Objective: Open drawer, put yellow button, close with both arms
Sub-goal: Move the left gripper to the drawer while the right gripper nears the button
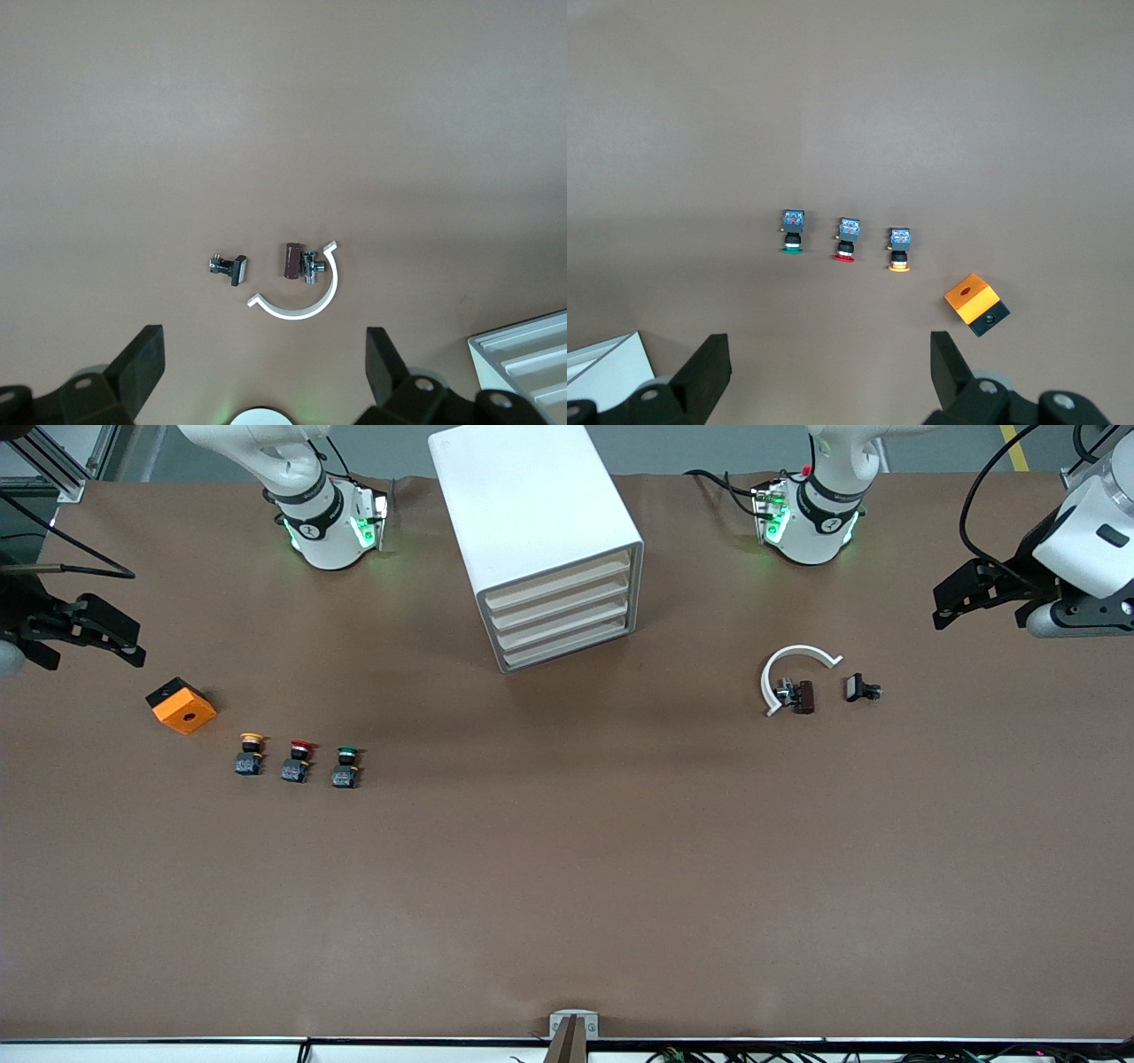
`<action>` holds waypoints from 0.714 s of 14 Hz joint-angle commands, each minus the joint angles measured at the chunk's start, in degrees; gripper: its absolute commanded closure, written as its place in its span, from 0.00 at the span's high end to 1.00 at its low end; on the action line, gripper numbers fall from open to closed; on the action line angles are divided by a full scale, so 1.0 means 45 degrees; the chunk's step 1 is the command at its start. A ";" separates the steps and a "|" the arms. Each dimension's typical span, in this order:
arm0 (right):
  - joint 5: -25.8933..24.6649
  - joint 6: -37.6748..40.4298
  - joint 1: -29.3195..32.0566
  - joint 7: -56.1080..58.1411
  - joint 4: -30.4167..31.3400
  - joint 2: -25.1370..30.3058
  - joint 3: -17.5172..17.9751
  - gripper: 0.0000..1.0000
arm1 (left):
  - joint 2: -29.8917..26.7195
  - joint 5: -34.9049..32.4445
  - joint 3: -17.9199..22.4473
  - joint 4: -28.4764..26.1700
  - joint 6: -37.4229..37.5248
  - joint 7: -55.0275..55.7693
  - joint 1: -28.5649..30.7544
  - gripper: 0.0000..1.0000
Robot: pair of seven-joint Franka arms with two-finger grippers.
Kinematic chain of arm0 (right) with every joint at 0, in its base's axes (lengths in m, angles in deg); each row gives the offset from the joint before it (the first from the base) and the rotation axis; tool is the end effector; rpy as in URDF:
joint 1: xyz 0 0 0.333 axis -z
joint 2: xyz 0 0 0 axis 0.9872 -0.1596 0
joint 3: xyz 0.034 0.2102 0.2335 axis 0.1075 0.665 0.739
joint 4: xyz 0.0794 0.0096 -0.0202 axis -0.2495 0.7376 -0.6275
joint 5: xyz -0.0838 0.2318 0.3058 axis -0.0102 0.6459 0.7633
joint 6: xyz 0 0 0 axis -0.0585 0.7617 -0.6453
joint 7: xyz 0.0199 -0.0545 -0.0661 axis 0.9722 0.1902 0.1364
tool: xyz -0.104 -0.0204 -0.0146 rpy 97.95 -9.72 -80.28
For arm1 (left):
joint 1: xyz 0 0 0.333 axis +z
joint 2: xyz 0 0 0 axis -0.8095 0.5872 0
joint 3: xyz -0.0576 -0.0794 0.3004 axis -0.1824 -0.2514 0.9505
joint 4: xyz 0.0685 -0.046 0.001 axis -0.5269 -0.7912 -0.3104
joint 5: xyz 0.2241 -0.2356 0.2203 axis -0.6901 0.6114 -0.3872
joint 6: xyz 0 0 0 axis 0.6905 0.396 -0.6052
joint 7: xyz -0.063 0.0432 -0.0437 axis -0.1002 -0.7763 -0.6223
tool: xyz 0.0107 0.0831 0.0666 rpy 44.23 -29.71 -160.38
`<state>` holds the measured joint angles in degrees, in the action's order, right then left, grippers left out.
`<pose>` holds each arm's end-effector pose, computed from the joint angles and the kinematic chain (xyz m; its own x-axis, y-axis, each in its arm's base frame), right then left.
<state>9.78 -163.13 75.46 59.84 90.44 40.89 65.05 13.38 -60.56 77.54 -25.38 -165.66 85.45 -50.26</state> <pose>0.5550 0.0148 0.6571 0.9991 0.0406 0.0128 0.0403 -0.9989 0.0247 0.5165 -0.0632 0.6438 0.9992 0.0066 -0.0382 0.0059 -0.9998 -0.0167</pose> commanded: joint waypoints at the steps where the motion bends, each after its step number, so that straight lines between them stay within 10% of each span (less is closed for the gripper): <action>1: -0.0119 0.0132 -0.0059 -0.0033 -0.0384 -0.0184 -0.0019 1.00 | -0.0006 -0.0207 -0.0022 0.0125 -0.0027 -0.0165 0.0078 1.00; 10: -0.0275 -0.0063 0.0117 0.0084 -0.0384 -0.0242 -0.0097 1.00 | 0.2684 -0.0109 0.0057 0.1626 -0.0066 0.0069 0.0078 1.00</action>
<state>9.70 -163.64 75.59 59.83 90.43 40.87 64.64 19.95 -60.56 78.01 -23.29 -166.57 85.46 -50.02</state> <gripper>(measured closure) 0.000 0.000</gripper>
